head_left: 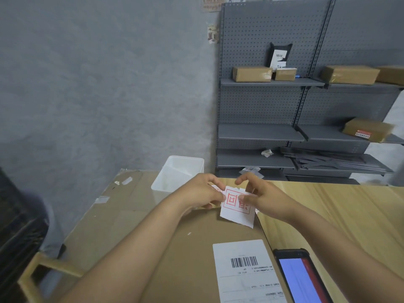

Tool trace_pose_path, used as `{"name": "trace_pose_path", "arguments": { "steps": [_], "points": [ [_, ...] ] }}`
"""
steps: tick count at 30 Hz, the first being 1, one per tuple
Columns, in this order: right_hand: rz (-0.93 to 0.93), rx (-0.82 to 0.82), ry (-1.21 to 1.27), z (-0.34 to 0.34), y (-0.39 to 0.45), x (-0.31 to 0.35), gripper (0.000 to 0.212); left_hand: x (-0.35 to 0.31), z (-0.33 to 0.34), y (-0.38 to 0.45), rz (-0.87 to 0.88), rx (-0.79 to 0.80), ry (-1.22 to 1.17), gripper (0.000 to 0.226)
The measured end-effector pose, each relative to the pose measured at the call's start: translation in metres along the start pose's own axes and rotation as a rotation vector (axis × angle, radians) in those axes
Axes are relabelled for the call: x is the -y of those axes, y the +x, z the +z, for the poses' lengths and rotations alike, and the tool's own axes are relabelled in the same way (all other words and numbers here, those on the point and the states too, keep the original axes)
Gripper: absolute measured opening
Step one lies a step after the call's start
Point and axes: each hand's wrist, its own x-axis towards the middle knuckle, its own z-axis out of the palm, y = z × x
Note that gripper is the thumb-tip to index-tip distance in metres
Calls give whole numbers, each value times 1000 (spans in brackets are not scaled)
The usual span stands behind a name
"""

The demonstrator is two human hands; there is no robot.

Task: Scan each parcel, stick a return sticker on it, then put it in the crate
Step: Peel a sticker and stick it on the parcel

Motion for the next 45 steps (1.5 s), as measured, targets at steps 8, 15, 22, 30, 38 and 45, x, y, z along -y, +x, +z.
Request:
{"name": "trace_pose_path", "arguments": {
  "steps": [8,15,22,30,38,45],
  "points": [
    [139,8,170,-8,4,-14,39,2,11,2,-148,-44,-28,31],
    [94,14,3,5,8,-14,39,4,17,0,-93,-111,265,39],
    [12,-52,-233,9,4,-9,38,-2,29,-11,70,-216,745,45],
    [-153,-71,-386,13,-17,8,21,-7,46,-23,241,-166,936,23],
    [13,-125,-386,18,-40,15,23,6,35,-36,264,-198,983,27],
    [290,-218,-275,20,-80,6,34,30,-16,-68,119,-240,884,11]
  ]
}}
